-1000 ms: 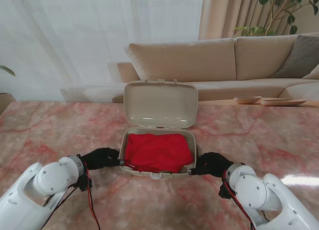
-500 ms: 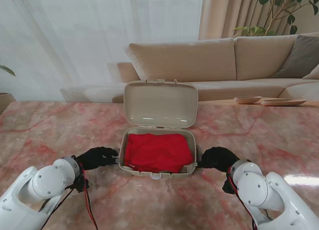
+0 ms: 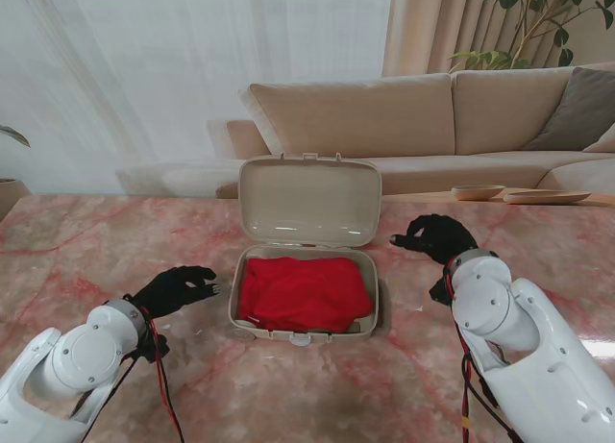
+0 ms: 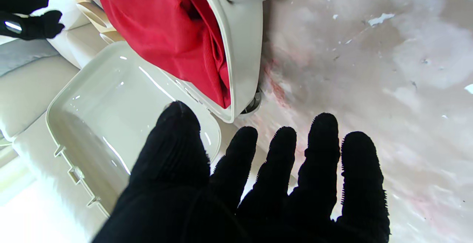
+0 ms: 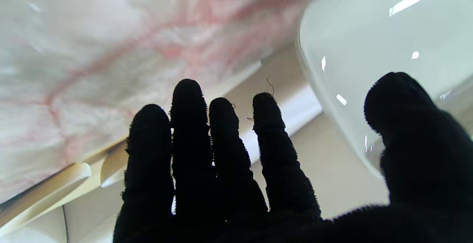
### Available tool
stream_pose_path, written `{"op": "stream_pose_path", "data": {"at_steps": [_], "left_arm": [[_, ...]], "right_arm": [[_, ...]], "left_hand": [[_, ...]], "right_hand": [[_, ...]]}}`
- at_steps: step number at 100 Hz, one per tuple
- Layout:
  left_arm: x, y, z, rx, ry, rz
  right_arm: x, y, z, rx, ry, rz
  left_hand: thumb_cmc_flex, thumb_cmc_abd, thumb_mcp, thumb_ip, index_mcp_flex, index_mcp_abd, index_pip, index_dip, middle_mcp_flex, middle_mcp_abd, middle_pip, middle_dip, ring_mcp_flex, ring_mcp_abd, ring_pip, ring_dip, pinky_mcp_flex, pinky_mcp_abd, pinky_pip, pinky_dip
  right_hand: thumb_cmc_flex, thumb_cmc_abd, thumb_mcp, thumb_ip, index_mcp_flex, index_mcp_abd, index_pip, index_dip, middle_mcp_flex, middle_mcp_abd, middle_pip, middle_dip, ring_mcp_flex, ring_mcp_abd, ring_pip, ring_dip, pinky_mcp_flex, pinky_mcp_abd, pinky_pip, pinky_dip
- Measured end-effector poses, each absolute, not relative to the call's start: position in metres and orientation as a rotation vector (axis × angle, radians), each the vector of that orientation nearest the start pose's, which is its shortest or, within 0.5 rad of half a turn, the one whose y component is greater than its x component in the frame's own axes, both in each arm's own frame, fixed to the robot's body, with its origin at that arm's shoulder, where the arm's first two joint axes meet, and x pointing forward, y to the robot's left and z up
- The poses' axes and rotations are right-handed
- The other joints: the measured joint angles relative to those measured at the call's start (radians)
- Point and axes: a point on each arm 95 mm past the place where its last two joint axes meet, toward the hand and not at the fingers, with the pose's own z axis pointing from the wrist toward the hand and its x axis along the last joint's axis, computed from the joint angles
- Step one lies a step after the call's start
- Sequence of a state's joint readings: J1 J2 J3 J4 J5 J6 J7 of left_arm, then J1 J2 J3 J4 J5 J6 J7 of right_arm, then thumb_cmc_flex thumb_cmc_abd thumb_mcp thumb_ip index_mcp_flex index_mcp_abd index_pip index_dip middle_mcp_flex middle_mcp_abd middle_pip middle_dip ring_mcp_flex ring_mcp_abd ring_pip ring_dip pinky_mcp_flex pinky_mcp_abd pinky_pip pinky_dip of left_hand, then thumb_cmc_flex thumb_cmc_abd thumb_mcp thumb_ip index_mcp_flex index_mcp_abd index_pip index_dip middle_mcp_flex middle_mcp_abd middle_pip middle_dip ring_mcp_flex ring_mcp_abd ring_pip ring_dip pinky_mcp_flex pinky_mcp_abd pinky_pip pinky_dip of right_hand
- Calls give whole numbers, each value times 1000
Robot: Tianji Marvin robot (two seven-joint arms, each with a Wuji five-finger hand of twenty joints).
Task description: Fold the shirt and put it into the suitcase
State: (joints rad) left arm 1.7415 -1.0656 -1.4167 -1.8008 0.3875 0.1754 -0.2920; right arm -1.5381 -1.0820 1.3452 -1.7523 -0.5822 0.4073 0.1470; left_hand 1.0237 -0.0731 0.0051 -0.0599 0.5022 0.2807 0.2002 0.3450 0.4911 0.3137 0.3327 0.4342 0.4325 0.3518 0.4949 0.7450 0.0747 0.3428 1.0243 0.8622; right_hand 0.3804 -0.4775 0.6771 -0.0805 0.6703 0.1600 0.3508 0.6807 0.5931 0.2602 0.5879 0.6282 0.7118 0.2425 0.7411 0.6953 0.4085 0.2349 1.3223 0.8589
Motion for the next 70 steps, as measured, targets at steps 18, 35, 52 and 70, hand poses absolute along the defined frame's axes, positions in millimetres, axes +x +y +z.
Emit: {"op": "stream_pose_path", "data": {"at_steps": [18,35,52,70], "left_arm": [[364,42,-312,-1989,1174,-1622],[367,40,-313,-1904,1047,-1732],[367,36,-317,-1924,1047,-1729],[367,35,-319,-1935,1040,-1735]], "right_arm": [[452,-56,-256,1824,894,1454],[471,-54,-252,1927,802,1507],[487,-54,-251,1943,788,1507],[497,-44,-254,2034,717,1579]], "left_hand": [[0,0,0,0,0,0,2,0,5,0,0,0,4,0,0,0,1,1,0,0],[0,0,0,0,2,-3,9,10,44,-2,9,0,28,1,0,0,11,10,0,0],[0,0,0,0,2,-3,19,11,44,-2,9,0,28,1,0,0,11,10,0,0],[0,0,0,0,2,-3,32,11,44,-2,9,0,28,1,0,0,11,11,0,0]], "right_hand": [[-1,-73,85,0,-89,21,-26,0,-121,4,61,34,-62,-5,33,11,-58,-9,46,-75],[-3,-78,100,0,-106,21,-26,0,-198,5,16,-16,-109,-9,20,11,-82,-26,62,-85],[-4,-71,100,0,-119,17,-27,0,-219,6,-33,-79,-135,-15,17,11,-100,-35,72,-85],[-4,-83,111,0,-130,9,-32,-1,-246,5,-75,-139,-194,-31,-214,-145,-18,-35,-369,-86]]}}
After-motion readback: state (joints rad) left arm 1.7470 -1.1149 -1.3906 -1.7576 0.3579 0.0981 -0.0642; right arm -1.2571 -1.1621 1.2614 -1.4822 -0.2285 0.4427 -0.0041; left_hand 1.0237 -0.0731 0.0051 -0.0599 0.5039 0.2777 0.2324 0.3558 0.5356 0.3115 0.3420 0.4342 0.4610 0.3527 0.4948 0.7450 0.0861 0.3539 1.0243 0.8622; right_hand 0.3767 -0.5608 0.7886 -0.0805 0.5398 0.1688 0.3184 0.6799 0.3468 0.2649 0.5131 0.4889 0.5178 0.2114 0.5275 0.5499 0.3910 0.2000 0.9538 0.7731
